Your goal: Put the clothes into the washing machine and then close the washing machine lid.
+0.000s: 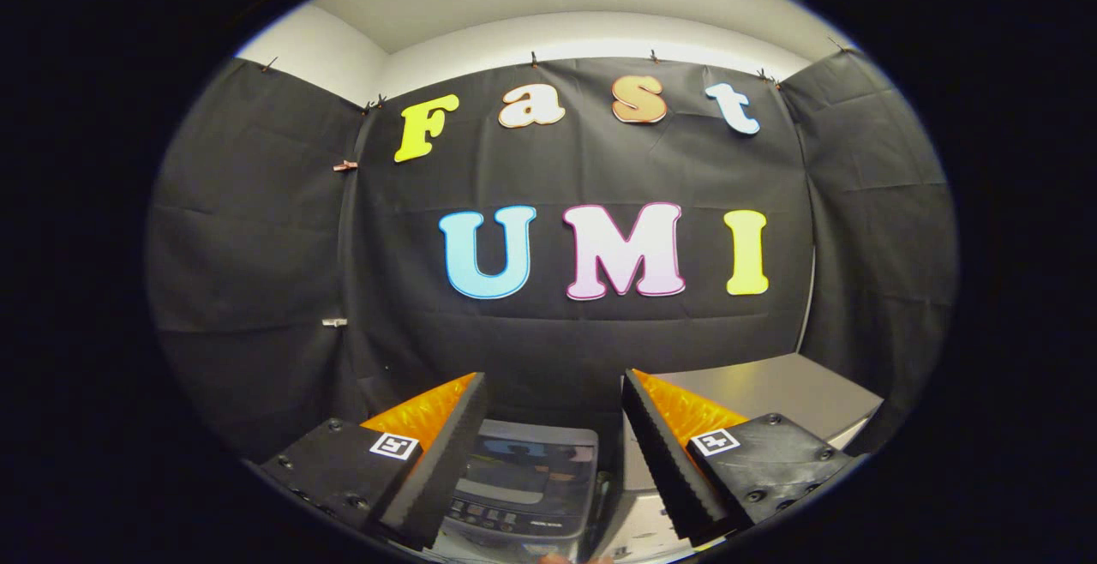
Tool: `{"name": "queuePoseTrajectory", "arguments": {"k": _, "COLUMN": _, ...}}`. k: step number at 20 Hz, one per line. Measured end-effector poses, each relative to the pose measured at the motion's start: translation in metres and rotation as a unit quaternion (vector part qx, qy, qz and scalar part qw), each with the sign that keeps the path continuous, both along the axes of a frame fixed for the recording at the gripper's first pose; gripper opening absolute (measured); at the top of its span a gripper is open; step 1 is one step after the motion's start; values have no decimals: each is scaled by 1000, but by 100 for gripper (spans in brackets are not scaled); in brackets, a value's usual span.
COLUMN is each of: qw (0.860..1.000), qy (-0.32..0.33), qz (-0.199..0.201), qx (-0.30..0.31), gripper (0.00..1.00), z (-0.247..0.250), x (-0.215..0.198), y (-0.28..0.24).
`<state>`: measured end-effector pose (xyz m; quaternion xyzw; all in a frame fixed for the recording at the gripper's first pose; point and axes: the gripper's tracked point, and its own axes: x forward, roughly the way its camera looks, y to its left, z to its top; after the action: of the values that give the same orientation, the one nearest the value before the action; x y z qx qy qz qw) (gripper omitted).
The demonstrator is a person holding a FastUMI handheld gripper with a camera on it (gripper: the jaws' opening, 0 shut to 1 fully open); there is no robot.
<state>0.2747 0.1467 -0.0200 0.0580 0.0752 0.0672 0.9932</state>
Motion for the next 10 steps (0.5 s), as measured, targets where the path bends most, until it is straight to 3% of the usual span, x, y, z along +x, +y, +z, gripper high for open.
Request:
{"name": "queuePoseTrajectory", "arguments": {"k": 3, "qw": 1000, "qy": -14, "qz": -12, "qx": -9, "gripper": 99, "z": 8, "x": -35, "y": -30}}
{"name": "queuePoseTrajectory", "arguments": {"k": 10, "qw": 994, "qy": -61, "qz": -90, "qx": 0, "gripper": 99, "z": 13, "x": -104, "y": -119}}
